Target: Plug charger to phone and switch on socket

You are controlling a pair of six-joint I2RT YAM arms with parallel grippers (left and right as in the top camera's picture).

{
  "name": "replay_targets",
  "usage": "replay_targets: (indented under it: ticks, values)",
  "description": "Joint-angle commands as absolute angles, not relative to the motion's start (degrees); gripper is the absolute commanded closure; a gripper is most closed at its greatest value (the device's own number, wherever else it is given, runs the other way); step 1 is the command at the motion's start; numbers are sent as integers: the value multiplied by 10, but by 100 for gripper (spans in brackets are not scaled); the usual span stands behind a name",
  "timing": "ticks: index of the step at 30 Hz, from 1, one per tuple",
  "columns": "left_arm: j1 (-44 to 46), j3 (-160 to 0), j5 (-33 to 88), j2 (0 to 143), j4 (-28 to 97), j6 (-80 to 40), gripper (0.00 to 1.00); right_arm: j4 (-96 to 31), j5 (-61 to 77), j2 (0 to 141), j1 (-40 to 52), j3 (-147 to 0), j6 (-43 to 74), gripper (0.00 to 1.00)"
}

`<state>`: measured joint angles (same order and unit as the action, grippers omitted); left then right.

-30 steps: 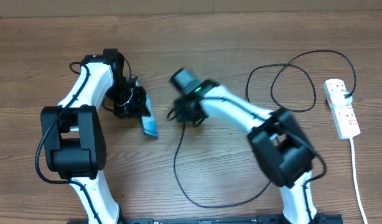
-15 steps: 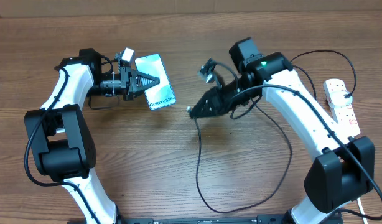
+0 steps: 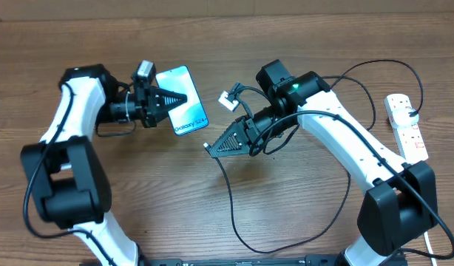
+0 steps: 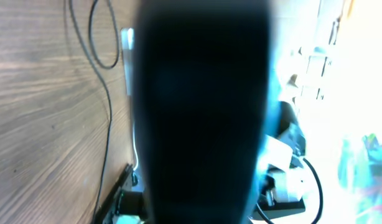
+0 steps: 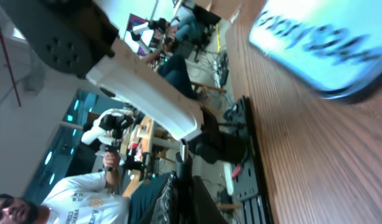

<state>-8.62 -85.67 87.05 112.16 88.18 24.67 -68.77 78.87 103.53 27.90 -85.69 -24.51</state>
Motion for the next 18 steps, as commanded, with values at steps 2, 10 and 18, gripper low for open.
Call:
replay_targets:
  ticks: [2,10,18]
  values:
    - [-101,-860,905,1082,884,275,95,-625,813,1036,283,-855,-126,96]
    - [-102,-860,905,1082,884,247,96,-490,740,1036,316,-855,48,96]
    - [-102,-860,906,1082,884,231,95,-430,724,1036,342,-855,103,96]
